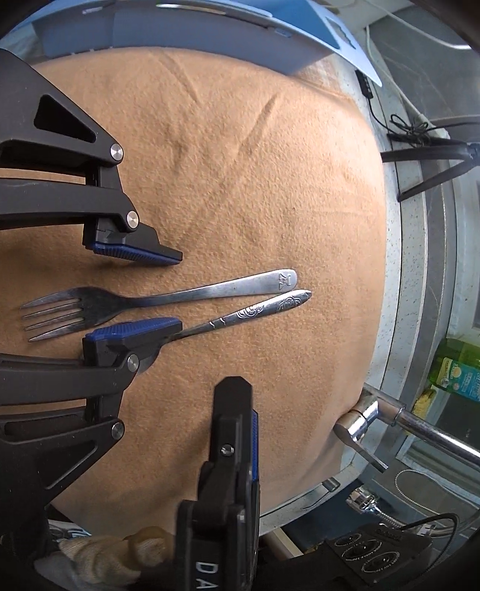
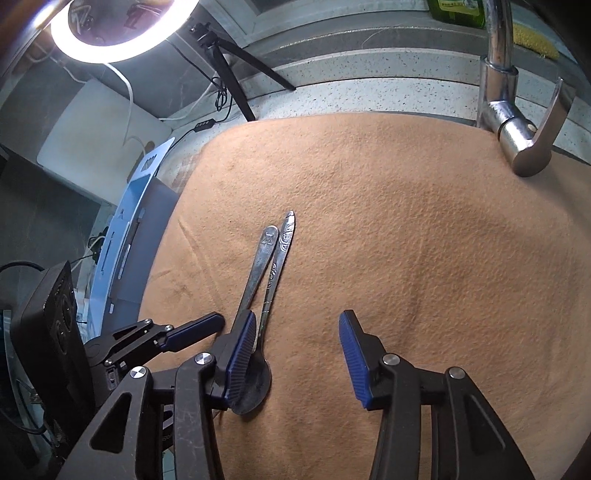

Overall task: Organize utensils
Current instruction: 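Align both open tools over the steel fork beside the spoon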

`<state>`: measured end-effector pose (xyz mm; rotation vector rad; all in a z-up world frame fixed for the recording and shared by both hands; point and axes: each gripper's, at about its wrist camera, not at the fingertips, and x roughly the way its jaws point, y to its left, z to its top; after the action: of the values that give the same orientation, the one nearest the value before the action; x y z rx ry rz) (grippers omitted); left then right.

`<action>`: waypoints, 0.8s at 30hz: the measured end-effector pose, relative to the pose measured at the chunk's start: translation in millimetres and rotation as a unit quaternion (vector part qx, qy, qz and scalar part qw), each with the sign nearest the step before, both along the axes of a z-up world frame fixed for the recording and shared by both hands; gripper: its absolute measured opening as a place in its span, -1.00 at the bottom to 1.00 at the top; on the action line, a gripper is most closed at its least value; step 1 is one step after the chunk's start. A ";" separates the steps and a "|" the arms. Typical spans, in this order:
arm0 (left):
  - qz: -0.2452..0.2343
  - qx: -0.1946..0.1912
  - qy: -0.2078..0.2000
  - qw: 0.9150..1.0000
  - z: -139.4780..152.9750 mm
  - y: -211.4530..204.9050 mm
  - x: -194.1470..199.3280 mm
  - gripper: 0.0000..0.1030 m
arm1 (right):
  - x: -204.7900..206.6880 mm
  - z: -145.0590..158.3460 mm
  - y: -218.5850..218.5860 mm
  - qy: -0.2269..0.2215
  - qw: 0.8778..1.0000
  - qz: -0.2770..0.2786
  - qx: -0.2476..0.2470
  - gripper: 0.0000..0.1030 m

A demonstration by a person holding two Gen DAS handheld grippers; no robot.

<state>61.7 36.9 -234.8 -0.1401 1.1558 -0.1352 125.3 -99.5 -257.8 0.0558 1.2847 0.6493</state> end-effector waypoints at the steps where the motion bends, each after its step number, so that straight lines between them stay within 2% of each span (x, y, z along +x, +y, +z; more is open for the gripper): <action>1: -0.001 0.003 0.000 1.000 -0.2 -0.3 0.5 -0.53 | 0.0 -0.4 0.8 0.001 1.000 0.000 0.000 -0.20; 15: -0.009 0.028 -0.007 1.000 -1.5 -0.4 -0.4 -0.73 | 2.6 -11.6 3.4 0.023 1.000 -0.016 0.001 -0.25; 24: 0.003 0.035 -0.008 0.999 -1.3 14.8 -6.0 -0.79 | 5.1 -8.0 11.2 0.039 0.999 -0.020 0.029 -0.28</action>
<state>55.7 51.6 -236.1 -0.0802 1.1418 -0.0910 130.4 -88.3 -265.8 0.1540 1.3360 0.6557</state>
